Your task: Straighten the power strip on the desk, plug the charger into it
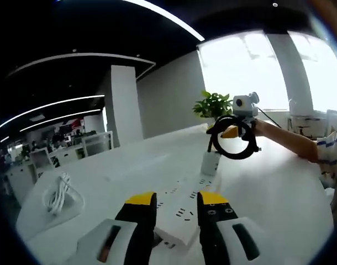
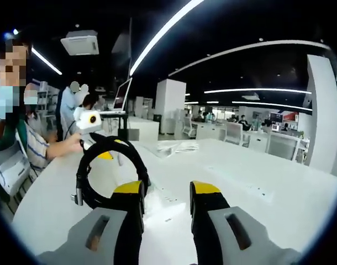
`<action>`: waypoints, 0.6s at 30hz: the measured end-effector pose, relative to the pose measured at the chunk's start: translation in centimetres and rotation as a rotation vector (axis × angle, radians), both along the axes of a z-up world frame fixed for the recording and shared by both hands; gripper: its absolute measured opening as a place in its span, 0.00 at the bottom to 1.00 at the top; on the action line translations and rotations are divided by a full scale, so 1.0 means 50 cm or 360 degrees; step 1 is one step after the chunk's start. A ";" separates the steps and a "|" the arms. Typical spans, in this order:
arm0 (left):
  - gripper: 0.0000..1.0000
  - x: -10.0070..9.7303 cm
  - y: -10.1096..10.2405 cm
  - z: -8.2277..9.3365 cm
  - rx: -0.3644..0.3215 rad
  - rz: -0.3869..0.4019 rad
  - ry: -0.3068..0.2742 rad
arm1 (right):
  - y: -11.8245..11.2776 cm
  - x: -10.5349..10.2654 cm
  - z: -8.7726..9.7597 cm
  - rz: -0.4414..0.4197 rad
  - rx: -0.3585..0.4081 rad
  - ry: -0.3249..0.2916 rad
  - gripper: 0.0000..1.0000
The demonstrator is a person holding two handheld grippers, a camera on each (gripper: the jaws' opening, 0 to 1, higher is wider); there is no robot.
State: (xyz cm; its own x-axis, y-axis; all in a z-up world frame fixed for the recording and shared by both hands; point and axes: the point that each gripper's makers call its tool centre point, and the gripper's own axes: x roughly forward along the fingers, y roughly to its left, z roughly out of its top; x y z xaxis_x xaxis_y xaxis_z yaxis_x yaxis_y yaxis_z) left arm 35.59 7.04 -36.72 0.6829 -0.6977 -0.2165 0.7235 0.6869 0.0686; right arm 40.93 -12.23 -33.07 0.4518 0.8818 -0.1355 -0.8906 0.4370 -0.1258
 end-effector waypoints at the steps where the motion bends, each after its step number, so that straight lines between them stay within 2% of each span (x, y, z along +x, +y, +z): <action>1: 0.29 0.000 0.001 -0.001 -0.0002 0.0000 0.0006 | -0.004 0.003 -0.005 -0.0012 -0.0013 0.0005 0.31; 4: 0.29 0.001 0.004 -0.007 0.0020 0.0007 0.0025 | -0.015 0.012 -0.024 -0.0035 -0.0063 0.0029 0.31; 8: 0.29 0.003 0.010 -0.024 0.0070 0.0019 0.0080 | -0.014 0.002 -0.058 0.0000 -0.0146 0.0088 0.31; 13: 0.29 0.008 0.018 -0.047 0.0132 0.0045 0.0144 | 0.005 -0.010 -0.100 0.0063 -0.0262 0.0143 0.30; 18: 0.30 0.010 0.025 -0.062 0.0171 0.0056 0.0213 | 0.028 -0.023 -0.119 0.0111 -0.0287 0.0174 0.29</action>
State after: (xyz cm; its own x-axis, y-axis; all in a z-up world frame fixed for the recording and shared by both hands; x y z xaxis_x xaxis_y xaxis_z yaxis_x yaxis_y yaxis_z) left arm 36.07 8.28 -39.84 0.6666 -0.6418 -0.3791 0.7066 0.7060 0.0475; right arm 39.78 -10.82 -39.01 0.3646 0.8675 -0.3383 -0.9305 0.3530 -0.0976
